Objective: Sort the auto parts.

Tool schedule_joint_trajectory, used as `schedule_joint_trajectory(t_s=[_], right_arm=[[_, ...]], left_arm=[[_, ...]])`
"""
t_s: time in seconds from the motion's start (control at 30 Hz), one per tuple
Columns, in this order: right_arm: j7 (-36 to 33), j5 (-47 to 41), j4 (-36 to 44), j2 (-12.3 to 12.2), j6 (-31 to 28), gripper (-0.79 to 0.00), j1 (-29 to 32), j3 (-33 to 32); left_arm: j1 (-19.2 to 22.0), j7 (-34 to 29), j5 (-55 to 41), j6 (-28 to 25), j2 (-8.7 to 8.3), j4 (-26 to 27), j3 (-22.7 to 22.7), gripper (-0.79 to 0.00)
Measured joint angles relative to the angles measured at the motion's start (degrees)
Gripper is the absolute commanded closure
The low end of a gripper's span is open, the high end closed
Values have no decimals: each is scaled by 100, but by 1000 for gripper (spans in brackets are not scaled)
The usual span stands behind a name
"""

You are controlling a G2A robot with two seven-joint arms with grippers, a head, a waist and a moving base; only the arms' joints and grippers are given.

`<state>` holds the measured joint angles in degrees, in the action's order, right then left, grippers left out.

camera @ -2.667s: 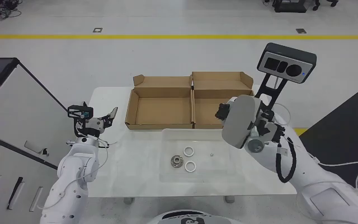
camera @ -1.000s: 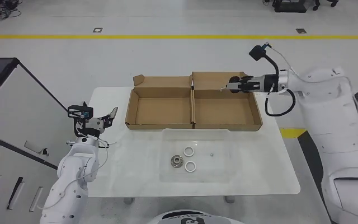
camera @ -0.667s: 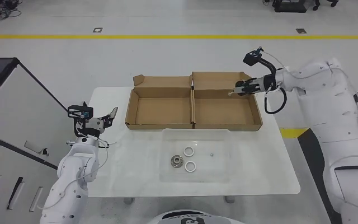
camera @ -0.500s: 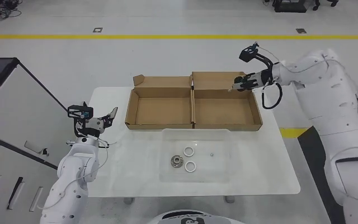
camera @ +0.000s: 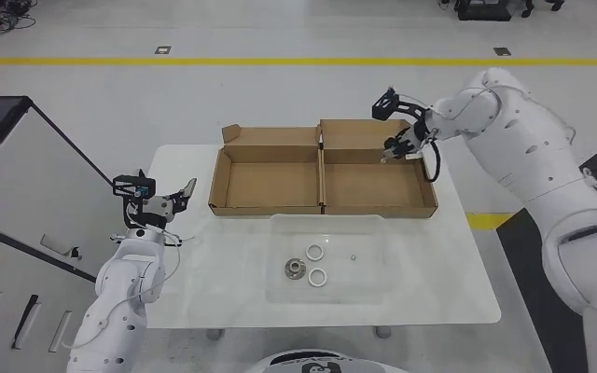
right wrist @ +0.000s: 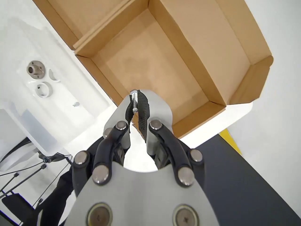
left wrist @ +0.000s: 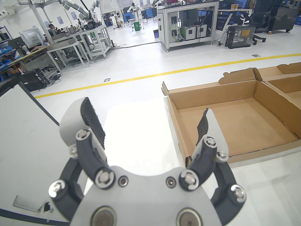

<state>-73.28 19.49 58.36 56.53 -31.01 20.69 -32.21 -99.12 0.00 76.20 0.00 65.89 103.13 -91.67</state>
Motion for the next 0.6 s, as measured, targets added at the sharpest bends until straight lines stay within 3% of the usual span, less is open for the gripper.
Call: schedule_joint_trajectory(t_s=[0.27,0.6], right_arm=[[89,108,-752,273,-89,0,-409,955],[293,350,-1743,725,-202,0,-451,1418]], left_arm=[[0,0,0,0,0,0,0,-785],[0,0,0,0,0,0,0,-785]])
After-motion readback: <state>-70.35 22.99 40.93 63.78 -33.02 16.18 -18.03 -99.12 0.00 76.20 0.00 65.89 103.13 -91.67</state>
